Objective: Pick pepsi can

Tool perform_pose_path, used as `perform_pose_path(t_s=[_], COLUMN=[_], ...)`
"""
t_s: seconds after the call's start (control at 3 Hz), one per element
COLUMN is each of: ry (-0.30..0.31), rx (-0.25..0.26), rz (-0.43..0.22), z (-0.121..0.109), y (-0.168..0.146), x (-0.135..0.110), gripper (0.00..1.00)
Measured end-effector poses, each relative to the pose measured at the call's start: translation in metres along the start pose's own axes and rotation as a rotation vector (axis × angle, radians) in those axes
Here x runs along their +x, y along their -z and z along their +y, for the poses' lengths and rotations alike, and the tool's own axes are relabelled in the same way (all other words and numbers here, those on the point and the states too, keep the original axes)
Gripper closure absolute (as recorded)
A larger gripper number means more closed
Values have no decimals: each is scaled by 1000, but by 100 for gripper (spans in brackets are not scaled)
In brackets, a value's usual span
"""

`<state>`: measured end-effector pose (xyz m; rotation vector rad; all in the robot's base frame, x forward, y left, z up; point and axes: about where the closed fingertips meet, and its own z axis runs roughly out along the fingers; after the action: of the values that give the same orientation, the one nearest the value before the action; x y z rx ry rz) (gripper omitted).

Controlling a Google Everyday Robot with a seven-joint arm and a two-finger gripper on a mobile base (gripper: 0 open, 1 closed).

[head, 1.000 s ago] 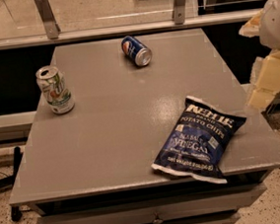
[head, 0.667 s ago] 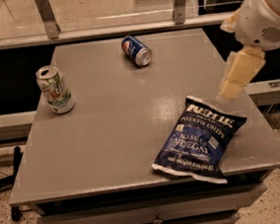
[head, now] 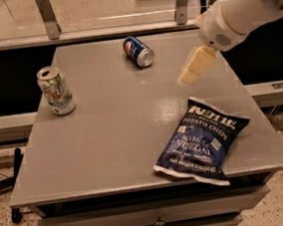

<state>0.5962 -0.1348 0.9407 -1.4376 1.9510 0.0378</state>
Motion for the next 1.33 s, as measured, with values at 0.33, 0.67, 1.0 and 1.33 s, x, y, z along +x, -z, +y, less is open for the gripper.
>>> perform_pose_path(t_s=[0.33,0.67,1.0,1.33], ry=[-97,-228,-322,-369], rx=[17,-5,-33,-46], rz=[-133,-270,-397,-483], z=[-34,-60,-76,-88], y=[-42,-85,-126,-158], x=[-12,-25,-43,-56], gripper=[0,0,0,0])
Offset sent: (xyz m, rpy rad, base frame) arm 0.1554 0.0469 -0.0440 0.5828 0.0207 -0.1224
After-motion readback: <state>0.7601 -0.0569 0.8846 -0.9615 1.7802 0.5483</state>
